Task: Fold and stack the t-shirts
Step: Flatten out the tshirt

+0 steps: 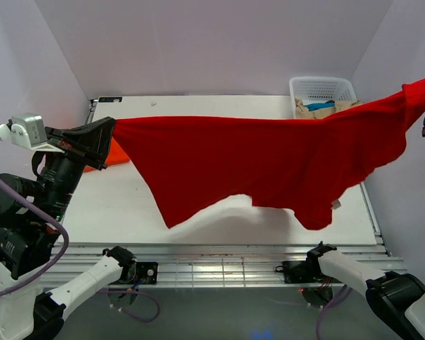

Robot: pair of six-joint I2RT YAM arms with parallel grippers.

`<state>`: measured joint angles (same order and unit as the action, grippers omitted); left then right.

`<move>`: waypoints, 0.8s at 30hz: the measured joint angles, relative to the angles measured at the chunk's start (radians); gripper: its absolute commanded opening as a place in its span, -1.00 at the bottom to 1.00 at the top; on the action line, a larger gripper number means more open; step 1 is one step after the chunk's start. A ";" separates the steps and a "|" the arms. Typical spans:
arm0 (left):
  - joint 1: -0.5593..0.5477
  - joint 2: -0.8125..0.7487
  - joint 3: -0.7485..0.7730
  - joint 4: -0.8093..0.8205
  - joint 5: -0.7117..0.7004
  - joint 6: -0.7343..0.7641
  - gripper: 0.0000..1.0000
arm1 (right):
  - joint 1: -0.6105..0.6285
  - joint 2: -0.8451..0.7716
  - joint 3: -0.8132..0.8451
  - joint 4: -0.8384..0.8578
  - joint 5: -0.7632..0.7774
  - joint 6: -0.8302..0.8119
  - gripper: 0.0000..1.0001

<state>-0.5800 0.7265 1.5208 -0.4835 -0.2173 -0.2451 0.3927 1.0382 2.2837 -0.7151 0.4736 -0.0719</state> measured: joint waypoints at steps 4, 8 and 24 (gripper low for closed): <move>0.000 0.002 0.055 -0.074 0.051 -0.021 -0.91 | 0.000 -0.032 -0.029 0.007 -0.020 0.000 -0.70; 0.001 0.001 0.102 -0.100 0.064 -0.033 -0.92 | 0.000 -0.023 -0.038 0.015 -0.021 -0.011 -0.70; 0.002 0.134 -0.024 0.010 -0.090 0.042 -1.00 | 0.000 0.217 -0.172 0.180 0.021 -0.044 -0.75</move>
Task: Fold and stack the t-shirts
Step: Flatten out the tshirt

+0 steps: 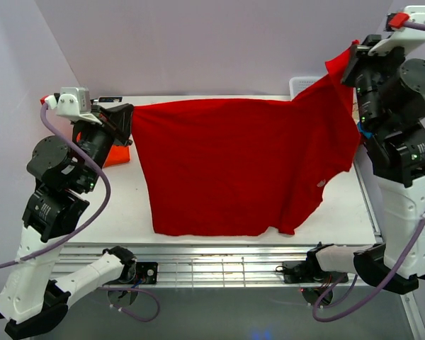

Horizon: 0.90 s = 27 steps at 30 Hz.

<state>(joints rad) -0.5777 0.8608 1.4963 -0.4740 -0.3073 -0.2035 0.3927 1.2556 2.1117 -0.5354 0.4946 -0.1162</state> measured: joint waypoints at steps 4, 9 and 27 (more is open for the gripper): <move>0.000 0.040 0.034 0.005 0.001 0.009 -1.00 | 0.000 0.021 -0.053 -0.004 -0.010 0.021 -0.78; 0.000 0.031 0.040 0.005 0.064 -0.005 -1.00 | 0.000 -0.004 -0.087 -0.024 -0.074 0.065 -0.78; 0.024 -0.122 0.491 -0.096 0.437 -0.173 -1.00 | 0.000 -0.286 0.232 -0.076 -0.518 0.257 -0.78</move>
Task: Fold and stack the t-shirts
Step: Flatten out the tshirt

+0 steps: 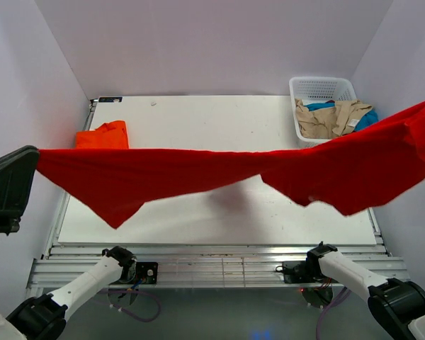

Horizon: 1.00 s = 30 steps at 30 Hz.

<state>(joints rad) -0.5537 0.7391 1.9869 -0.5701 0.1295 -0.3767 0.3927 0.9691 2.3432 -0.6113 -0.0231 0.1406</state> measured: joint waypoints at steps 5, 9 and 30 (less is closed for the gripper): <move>0.034 -0.005 0.040 -0.015 0.048 -0.026 -1.00 | 0.000 -0.016 0.009 0.035 -0.018 0.027 -0.78; 0.042 -0.005 0.034 -0.033 0.053 -0.032 -1.00 | 0.000 -0.015 -0.025 0.036 -0.011 0.032 -0.79; 0.058 0.357 -0.848 0.407 -0.598 0.143 -1.00 | -0.045 0.581 -0.531 0.366 0.172 -0.153 -0.85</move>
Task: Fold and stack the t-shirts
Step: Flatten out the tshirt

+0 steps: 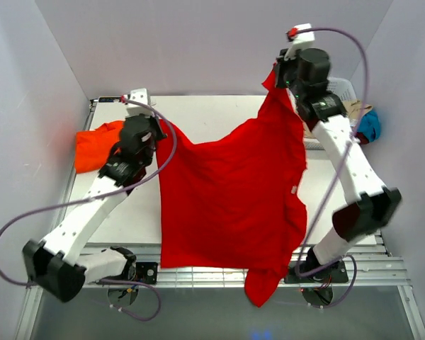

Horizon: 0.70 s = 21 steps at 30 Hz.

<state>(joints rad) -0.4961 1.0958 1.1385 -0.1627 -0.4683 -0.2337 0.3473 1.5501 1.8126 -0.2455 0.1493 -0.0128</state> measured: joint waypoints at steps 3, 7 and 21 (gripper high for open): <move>0.043 0.182 -0.049 0.108 -0.072 0.020 -1.00 | -0.027 0.205 0.018 0.033 -0.004 -0.005 -0.85; 0.154 0.491 -0.022 0.266 -0.164 0.022 -0.91 | -0.051 0.474 0.144 0.060 0.016 -0.010 -0.42; 0.169 0.869 0.193 0.771 -0.291 0.378 0.96 | -0.094 0.554 0.020 0.304 -0.066 -0.031 0.98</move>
<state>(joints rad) -0.3267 1.9652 1.3319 0.6079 -0.7593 0.1440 0.2535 2.1036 1.8328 0.0582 0.0837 -0.0441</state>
